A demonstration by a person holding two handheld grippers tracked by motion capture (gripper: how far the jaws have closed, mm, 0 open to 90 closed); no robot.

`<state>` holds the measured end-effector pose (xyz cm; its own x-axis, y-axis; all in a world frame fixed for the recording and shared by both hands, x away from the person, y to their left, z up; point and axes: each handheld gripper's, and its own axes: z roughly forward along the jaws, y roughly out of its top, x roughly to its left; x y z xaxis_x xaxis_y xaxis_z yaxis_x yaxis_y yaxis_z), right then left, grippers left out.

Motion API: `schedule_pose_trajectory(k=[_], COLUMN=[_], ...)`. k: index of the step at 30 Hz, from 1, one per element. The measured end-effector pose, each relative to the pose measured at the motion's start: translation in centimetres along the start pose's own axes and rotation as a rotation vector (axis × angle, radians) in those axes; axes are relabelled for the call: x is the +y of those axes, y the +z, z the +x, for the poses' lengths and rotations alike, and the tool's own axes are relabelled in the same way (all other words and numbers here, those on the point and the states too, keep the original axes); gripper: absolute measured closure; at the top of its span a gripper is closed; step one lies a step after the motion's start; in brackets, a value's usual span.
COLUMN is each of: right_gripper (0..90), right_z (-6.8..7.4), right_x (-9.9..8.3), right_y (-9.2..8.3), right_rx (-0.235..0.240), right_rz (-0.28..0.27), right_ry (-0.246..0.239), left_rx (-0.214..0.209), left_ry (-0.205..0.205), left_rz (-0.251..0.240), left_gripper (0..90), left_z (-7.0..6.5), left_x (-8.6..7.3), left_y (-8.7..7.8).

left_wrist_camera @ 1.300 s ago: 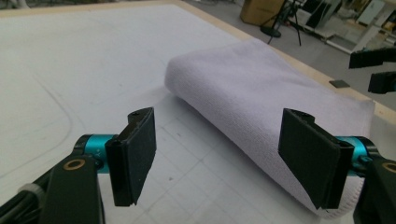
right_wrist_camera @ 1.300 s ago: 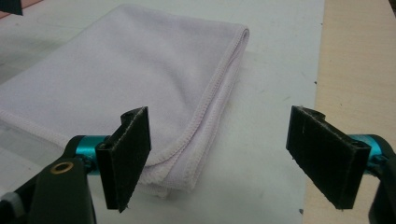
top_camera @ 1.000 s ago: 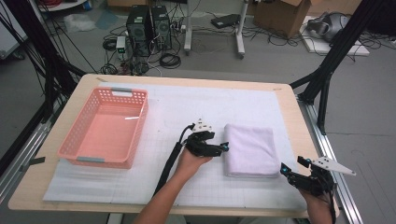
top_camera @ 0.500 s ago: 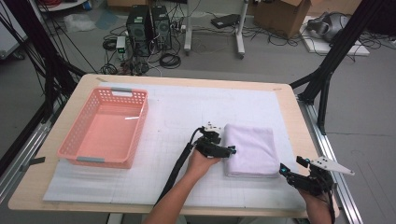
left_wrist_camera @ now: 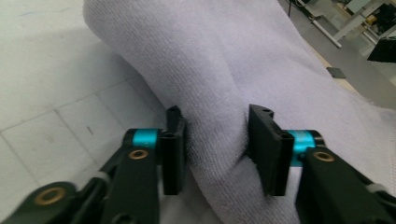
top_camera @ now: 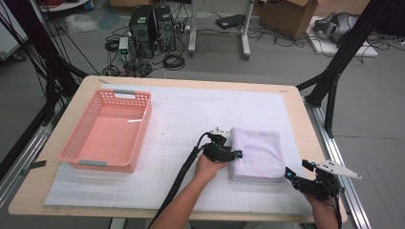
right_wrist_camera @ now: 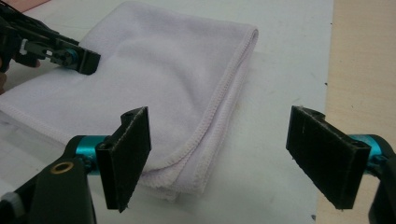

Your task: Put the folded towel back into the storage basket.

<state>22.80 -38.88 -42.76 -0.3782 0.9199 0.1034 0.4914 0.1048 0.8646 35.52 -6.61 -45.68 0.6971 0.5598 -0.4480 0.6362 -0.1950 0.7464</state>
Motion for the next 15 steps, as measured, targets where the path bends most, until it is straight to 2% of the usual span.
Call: schedule_pose_trajectory(k=[3, 9, 15], right_gripper=[20.9, 21.0, 21.0], right_z=[0.1, 0.0, -0.2], right_x=[0.0, 0.0, -0.1], right_y=[0.0, -0.1, -0.3], right_rx=[0.0, -0.003, -0.008], right_rz=[0.001, 0.001, -0.003], right_ry=[0.0, 0.006, 0.007], left_rx=[-0.017, -0.031, -0.031], left_ry=[0.021, 0.07, 0.084], left_rz=[-0.001, -0.012, -0.042], left_gripper=[72.5, 74.1, 74.2], left_z=[0.1, 0.2, 0.6], left_x=[0.1, 0.1, 0.4], left_y=[-0.4, -1.4, -3.3])
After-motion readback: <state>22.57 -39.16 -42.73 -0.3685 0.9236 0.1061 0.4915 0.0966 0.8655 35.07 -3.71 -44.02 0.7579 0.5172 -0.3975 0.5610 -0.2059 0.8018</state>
